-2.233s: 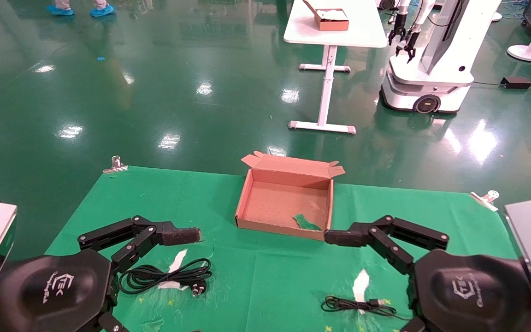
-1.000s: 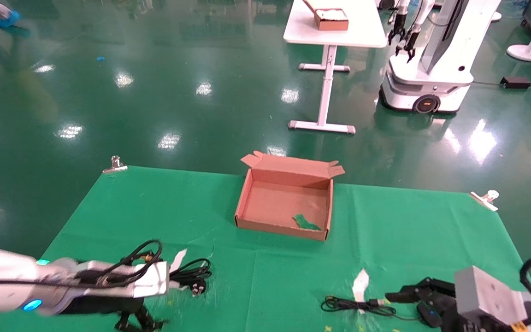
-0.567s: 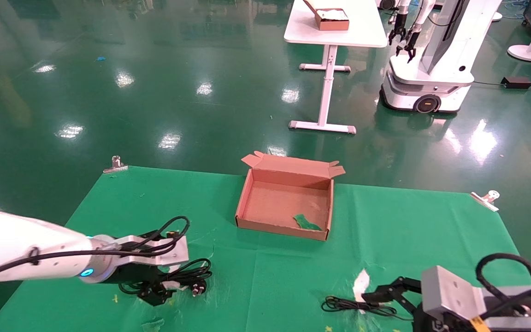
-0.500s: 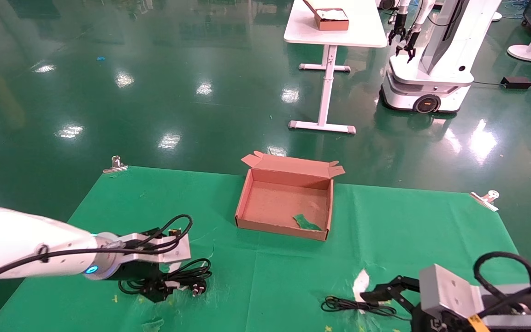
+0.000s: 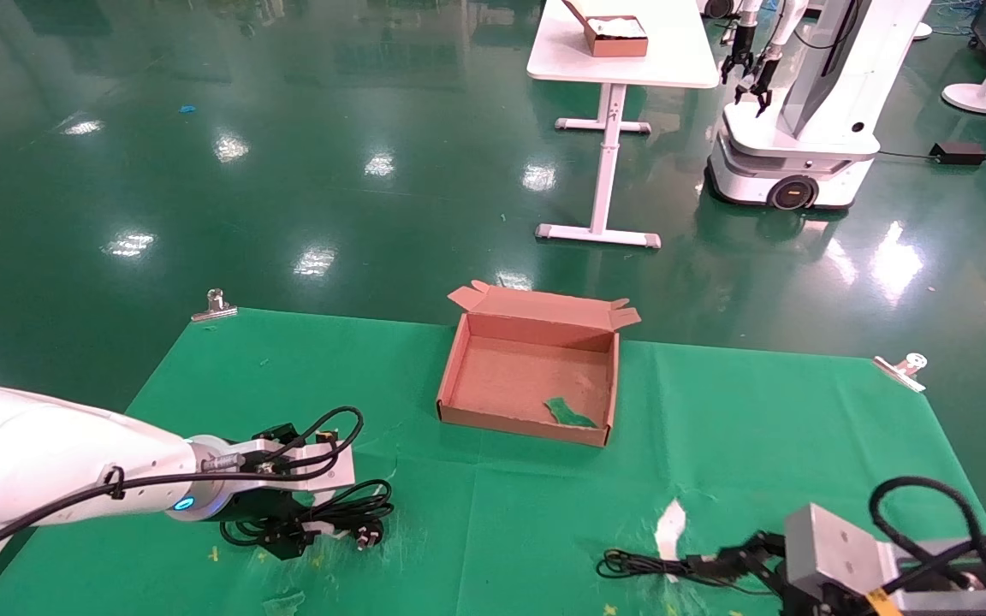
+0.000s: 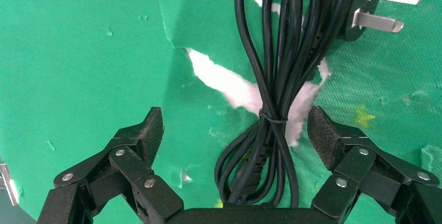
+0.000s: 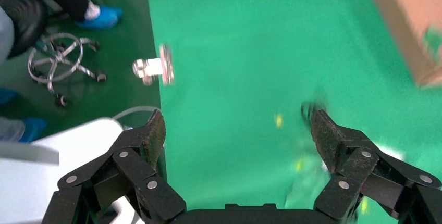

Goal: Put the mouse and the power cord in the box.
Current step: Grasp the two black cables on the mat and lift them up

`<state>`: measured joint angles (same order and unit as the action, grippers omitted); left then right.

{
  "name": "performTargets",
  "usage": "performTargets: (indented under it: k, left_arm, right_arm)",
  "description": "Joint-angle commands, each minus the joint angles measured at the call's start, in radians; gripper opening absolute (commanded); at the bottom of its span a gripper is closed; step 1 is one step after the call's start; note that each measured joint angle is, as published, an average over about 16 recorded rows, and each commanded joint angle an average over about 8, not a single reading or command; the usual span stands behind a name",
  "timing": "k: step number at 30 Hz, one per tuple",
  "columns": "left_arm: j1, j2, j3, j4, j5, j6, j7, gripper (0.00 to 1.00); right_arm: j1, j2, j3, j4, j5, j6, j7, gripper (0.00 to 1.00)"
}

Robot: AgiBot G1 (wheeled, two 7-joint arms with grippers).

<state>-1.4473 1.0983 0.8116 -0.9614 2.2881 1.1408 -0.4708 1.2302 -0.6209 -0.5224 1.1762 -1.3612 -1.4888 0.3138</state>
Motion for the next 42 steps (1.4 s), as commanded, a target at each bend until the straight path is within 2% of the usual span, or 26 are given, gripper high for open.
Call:
performTargets:
  k: [1,6,12,16,20,25,28,33,41,42]
  left_arm:
    - [0.002,-0.003,0.0,-0.006,0.0,0.002,-0.001,1.0]
    - [0.004,-0.004,0.0,-0.012,0.001,0.003,-0.005,1.0]
    - [0.004,-0.005,0.0,-0.015,0.002,0.004,-0.007,1.0]
    - [0.005,-0.005,0.0,-0.016,0.002,0.004,-0.008,1.0]
    - [0.005,-0.005,0.0,-0.016,0.003,0.004,-0.008,1.0]
    - [0.005,-0.005,0.0,-0.017,0.003,0.004,-0.008,1.0]
    - [0.005,-0.005,0.0,-0.017,0.003,0.004,-0.009,1.0]
    - [0.005,-0.005,0.0,-0.017,0.003,0.004,-0.009,1.0]
    - [0.005,-0.005,0.0,-0.017,0.003,0.004,-0.009,1.0]
    - [0.005,-0.005,0.0,-0.017,0.003,0.004,-0.009,0.97]
  right_arm:
    - [0.008,0.003,-0.018,-0.002,-0.044,-0.003,0.016,1.0]
    - [0.131,-0.103,-0.101,-0.141,-0.236,-0.014,-0.017,1.0]
    - [0.263,-0.274,-0.174,-0.423,-0.387,0.031,-0.142,1.0]
    - [0.328,-0.381,-0.203,-0.61,-0.447,0.097,-0.227,1.0]
    - [0.369,-0.473,-0.223,-0.753,-0.493,0.197,-0.289,1.0]
    - [0.394,-0.562,-0.239,-0.873,-0.532,0.322,-0.338,1.0]
    - [0.406,-0.598,-0.241,-0.922,-0.538,0.358,-0.36,1.0]
    - [0.426,-0.625,-0.232,-0.981,-0.521,0.349,-0.398,1.0]
    - [0.429,-0.622,-0.214,-1.051,-0.485,0.255,-0.461,1.0]
    - [0.429,-0.622,-0.213,-1.06,-0.482,0.246,-0.468,1.0]
